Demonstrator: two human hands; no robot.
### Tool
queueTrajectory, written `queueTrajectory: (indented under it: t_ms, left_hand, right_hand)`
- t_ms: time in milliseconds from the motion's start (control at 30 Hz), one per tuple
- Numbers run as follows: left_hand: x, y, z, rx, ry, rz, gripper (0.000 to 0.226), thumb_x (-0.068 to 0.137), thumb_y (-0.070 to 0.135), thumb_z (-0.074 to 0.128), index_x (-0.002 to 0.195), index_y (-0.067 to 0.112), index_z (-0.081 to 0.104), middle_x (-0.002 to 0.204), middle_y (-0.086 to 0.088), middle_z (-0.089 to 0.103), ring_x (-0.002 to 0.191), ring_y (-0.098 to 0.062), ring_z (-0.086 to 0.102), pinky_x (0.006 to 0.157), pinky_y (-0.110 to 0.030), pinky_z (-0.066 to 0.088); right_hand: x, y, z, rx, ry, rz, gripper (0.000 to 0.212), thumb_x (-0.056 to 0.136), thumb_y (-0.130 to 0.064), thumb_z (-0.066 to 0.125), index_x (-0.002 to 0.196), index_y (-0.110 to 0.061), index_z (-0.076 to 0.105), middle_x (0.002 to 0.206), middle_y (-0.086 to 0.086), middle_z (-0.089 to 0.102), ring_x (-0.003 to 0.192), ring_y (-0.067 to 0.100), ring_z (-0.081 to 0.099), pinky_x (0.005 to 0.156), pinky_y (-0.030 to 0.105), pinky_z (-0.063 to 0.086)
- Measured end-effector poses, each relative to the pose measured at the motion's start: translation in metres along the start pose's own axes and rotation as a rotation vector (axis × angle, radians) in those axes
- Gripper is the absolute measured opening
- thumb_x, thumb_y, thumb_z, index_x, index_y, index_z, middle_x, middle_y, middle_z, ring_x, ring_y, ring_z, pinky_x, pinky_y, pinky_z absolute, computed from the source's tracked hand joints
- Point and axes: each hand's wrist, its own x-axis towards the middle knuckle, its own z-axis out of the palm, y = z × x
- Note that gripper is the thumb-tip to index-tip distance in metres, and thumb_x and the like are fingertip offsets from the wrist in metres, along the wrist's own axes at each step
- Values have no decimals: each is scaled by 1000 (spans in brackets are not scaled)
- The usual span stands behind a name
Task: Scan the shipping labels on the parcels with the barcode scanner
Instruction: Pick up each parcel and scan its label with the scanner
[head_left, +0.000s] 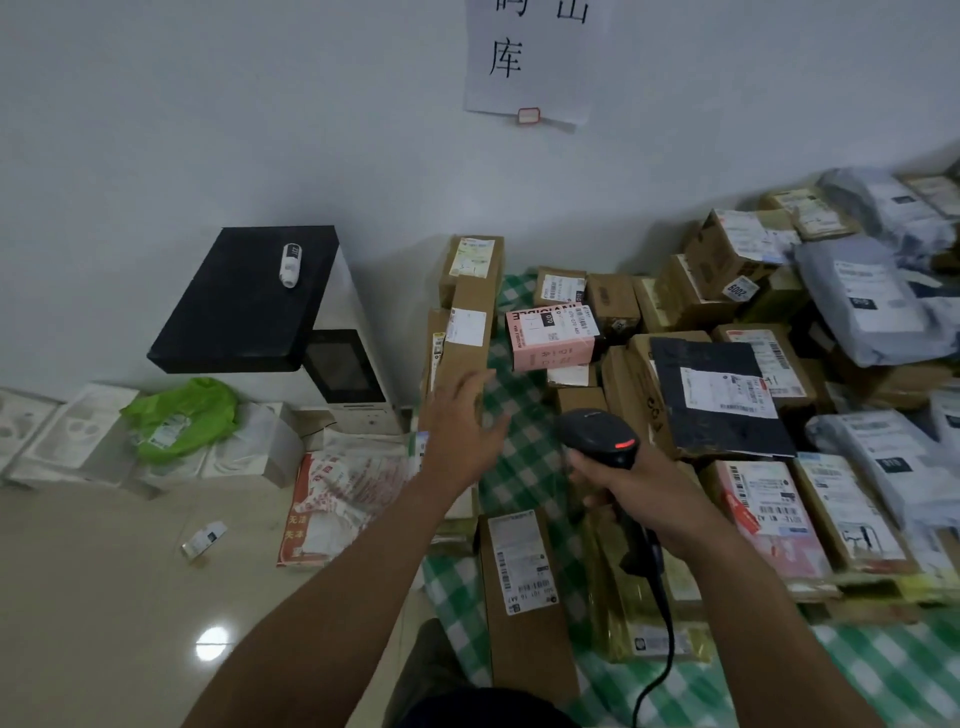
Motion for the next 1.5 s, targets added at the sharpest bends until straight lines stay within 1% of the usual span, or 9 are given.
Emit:
queueTrajectory:
  t_ms: [133,367,533,633,867,1033,1133,1333,1500]
  left_hand:
    - [66,33,26,41,-234,56,57,97,26,69,148,32,45,156,4,41,143,-19,43,115,-41,43]
    - [177,43,77,227,-272,44,55,97,36,68,146,22,50,150,-5,51,139,-26,48,110,-44,48]
    - [217,32,97,347,-404,5,113,65,70,76,159,33,25,162,-7,34,152,-35,20,125,-53,18]
    - [224,23,104,292,-385,-10,114,63,63,86,156,31,28,153,-5,46,147,-33,32,123,-51,20]
    - [183,42,92,85,-308,-176,73,67,38,95,123,25,50,114,6,49,102,-10,53,77,-22,43]
    - [118,56,75,-299,-280,-345,101,56,42,100,134,26,38,122,7,55,116,-17,58,93,-39,55]
    - [67,61,63,-443,-335,-410,112,57,51,98,142,24,32,126,6,59,111,-14,61,98,-42,54]
    - [1,67,46,-640,-257,-331,93,69,47,93,141,32,36,128,11,63,109,-3,64,89,-28,59]
    - [-32,70,30,-746,-196,-266,80,80,38,86,142,46,36,133,13,61,111,-8,68,90,-37,62]
  right_hand:
    - [20,-4,-16,72,57,47,15,97,-29,72,111,-24,72,85,-2,77,69,11,69,59,24,51]
    - [54,-1,-42,113,118,119,20,96,-34,74,115,-29,70,94,-2,80,78,6,73,61,22,51]
    - [68,10,-51,133,136,175,25,94,-36,75,114,-22,71,89,0,79,81,18,72,68,32,54]
    - [71,15,-54,128,136,201,27,94,-37,75,113,-19,71,87,0,79,73,14,71,67,33,53]
    - [69,15,-59,176,167,183,23,95,-33,75,114,-21,72,86,-3,79,71,11,73,61,25,54]
    - [58,11,-53,247,231,94,28,94,-32,76,120,-23,70,96,1,79,81,18,76,62,28,54]
    - [46,7,-46,224,248,0,25,94,-34,76,119,-34,70,93,-14,76,83,5,72,66,21,51]
    - [18,2,-34,258,250,-103,33,92,-35,78,123,-36,69,111,-12,78,106,10,73,93,34,58]
    - [-4,2,-34,313,284,-149,35,87,-29,83,119,-20,74,99,-1,80,90,15,75,76,32,60]
